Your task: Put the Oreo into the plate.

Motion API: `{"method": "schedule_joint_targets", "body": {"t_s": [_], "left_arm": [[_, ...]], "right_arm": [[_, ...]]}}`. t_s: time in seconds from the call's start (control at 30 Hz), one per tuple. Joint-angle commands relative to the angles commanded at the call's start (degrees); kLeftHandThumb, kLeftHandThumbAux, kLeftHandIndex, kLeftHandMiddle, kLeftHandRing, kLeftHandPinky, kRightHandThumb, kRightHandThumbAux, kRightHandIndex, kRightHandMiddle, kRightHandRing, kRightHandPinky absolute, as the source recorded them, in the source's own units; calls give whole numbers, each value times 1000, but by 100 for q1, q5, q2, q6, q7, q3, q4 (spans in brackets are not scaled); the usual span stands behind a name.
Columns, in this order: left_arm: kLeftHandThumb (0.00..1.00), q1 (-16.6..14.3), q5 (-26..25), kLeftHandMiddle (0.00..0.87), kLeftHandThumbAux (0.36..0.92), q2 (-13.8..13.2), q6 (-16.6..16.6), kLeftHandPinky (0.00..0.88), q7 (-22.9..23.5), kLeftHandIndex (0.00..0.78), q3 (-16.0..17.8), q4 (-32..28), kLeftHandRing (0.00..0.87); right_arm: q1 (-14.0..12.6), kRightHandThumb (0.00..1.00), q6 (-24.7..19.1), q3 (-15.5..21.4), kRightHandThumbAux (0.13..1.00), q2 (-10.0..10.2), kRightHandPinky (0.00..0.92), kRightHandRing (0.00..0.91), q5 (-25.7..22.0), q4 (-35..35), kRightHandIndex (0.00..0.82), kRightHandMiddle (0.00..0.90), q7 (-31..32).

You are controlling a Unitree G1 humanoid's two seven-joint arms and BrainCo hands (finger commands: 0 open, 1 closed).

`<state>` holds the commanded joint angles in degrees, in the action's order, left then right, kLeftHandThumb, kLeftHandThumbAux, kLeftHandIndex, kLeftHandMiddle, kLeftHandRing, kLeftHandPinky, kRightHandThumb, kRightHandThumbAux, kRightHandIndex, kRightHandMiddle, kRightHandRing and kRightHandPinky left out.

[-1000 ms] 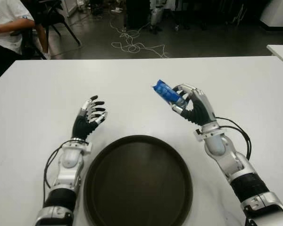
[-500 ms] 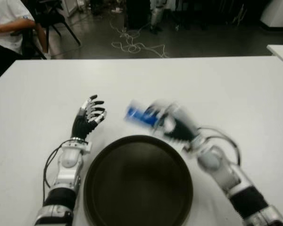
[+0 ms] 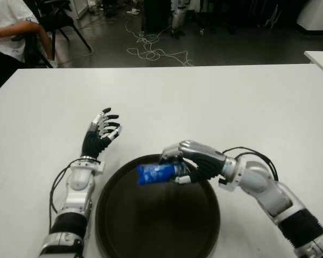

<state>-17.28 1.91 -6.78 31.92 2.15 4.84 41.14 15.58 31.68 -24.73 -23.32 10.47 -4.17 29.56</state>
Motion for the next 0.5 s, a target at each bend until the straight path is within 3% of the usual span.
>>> {"method": "schedule_joint_targets", "body": {"t_s": [0.23, 0.5], "left_arm": [[417, 22, -14, 276, 721, 1, -22, 326, 8, 147, -18, -54, 307], [439, 45, -32, 264, 729, -1, -38, 322, 42, 139, -32, -111, 295]], "right_arm": [[18, 696, -257, 25, 727, -20, 786, 804, -324, 98, 436, 793, 556], [12, 696, -272, 103, 729, 43, 780, 796, -441, 52, 434, 780, 757]]}}
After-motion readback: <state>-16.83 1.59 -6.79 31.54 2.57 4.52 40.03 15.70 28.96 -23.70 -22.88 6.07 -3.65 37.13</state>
